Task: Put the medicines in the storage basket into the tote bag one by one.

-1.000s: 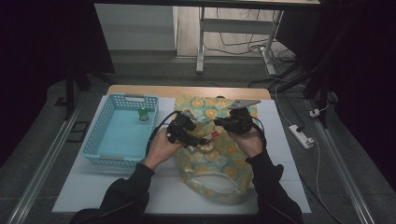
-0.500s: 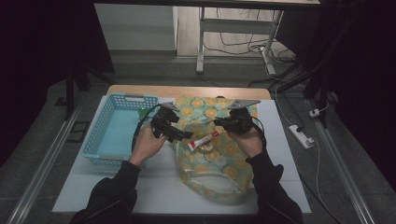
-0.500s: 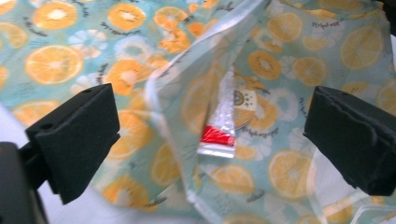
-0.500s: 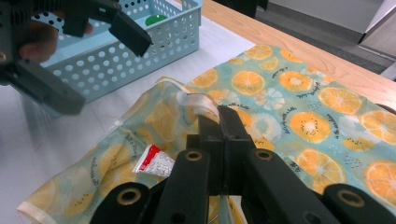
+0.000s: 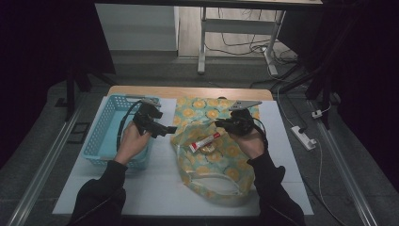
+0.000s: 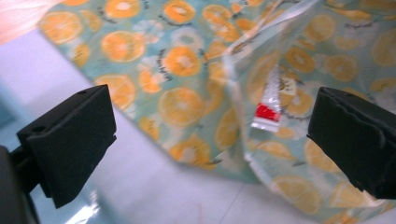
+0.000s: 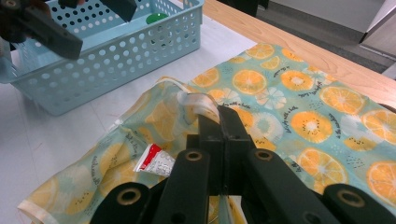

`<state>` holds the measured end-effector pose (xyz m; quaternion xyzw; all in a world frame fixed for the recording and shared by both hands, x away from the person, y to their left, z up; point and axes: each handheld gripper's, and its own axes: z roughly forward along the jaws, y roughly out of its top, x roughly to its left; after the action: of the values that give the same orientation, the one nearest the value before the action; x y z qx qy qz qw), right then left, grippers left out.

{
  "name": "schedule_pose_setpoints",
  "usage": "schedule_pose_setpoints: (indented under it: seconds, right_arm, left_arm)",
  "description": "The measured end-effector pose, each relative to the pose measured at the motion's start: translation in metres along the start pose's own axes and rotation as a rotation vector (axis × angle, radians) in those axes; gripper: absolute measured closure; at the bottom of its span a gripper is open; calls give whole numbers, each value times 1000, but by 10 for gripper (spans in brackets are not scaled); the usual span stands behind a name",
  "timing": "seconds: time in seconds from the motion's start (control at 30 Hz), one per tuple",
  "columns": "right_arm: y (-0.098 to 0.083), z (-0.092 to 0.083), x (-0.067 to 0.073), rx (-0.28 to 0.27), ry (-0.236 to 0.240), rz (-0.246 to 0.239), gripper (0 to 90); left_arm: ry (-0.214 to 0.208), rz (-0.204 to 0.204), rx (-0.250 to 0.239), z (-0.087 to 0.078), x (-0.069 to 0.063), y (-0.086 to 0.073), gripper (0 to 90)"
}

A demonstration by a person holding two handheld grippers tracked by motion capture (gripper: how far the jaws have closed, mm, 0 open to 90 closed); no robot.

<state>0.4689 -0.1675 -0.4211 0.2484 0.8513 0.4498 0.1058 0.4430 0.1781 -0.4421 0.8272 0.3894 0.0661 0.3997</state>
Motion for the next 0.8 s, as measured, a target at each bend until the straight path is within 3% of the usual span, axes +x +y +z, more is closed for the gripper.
schedule_pose_setpoints:
  seconds: [0.47,0.7,0.8]
  right_arm:
    - [0,1,0,4,0,-4,899]
    - [0,1,1,2,2,-5,899]
    - [0,1,0,4,2,-2,899]
  left_arm:
    - [93,-66,-13,-21,42,-19,0]
    - [152,-88,-5,-24,60,-24,0]
    - [175,-115,-9,-25,68,-25,0]
